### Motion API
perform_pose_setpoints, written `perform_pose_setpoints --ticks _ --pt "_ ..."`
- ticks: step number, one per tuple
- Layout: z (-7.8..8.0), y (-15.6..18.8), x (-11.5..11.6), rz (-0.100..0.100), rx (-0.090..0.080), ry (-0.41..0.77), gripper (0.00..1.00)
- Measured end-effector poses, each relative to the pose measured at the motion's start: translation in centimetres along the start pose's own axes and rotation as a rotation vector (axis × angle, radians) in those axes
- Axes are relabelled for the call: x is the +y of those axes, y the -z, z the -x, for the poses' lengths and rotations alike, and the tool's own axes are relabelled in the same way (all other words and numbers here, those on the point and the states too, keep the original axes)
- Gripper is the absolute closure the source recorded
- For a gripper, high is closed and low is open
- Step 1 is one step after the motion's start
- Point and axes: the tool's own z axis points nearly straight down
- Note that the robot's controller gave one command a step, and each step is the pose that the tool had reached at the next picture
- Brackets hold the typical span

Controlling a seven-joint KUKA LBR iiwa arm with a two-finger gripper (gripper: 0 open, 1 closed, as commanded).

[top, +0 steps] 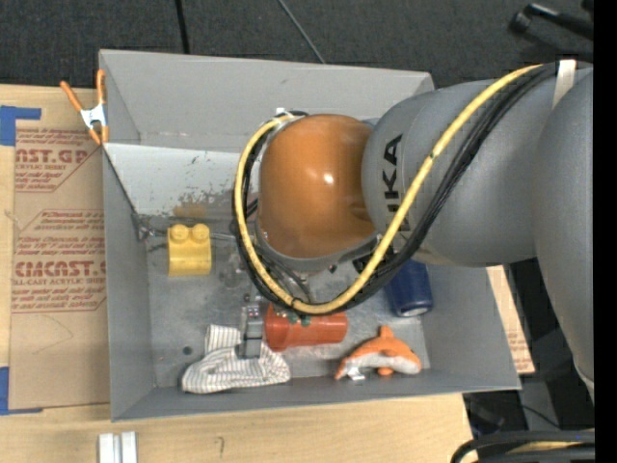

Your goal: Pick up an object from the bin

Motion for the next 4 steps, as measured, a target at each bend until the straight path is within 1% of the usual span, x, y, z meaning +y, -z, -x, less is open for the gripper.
perform_pose_setpoints --ticks 1,2,3,4 --pt "0.2 0.5 -0.1 0.002 -0.008 -0.003 0.0" --pt "-0.2 -2.8 -0.2 0.002 -0.014 0.112 0.0" --pt "-0.6 -5.6 0.0 -0.001 -0.007 0.454 0.0" --pt "-0.7 -6.9 0.3 0.001 -0.006 0.417 0.0"
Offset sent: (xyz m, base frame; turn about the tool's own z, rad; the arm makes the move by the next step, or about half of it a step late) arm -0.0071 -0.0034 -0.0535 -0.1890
